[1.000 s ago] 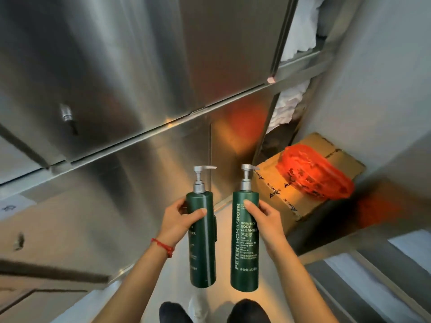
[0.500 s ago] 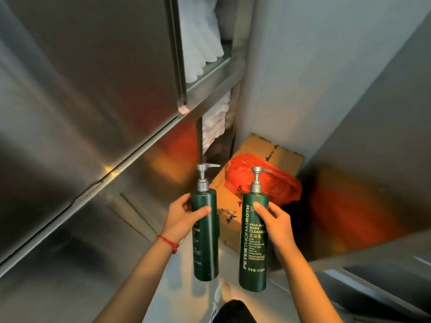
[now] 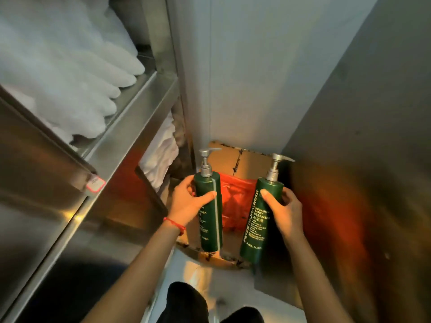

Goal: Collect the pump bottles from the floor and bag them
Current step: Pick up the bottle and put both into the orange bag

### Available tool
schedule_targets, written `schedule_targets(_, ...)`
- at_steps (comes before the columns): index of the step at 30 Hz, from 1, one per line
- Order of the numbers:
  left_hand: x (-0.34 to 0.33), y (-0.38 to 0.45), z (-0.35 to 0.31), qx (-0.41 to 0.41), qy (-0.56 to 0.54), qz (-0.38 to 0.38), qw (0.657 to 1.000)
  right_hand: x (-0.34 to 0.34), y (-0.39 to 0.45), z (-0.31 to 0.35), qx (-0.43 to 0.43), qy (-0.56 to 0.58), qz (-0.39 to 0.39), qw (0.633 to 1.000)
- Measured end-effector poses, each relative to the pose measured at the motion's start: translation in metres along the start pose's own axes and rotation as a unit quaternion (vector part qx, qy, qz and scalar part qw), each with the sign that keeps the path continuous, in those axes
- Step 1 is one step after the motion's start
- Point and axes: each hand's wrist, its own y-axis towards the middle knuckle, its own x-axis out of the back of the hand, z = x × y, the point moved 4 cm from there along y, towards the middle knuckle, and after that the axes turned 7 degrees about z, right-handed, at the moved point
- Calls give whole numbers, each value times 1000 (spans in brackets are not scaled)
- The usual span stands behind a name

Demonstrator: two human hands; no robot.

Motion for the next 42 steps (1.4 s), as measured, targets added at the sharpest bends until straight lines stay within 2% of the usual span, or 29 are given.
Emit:
schedule_targets(9,-21,112,23,8,67,34,997,-5,76,-26,-37,-43,-71,996)
schedule_targets(15,-39,149,64,39,121,56,990,-14,112,-66,-49,-61,-41,996)
schedule_targets(23,-53,177,107,13,149,60,987,-29,139,-119,-39,-77,-36,996)
schedule_targets(30,-63,189,116,-19,170,76,982,-38,153,-136,-13,-110,-30,993)
schedule_targets(42,-68,187,129,9,168,147,975,-48,152,-149,-16,-119,15,993)
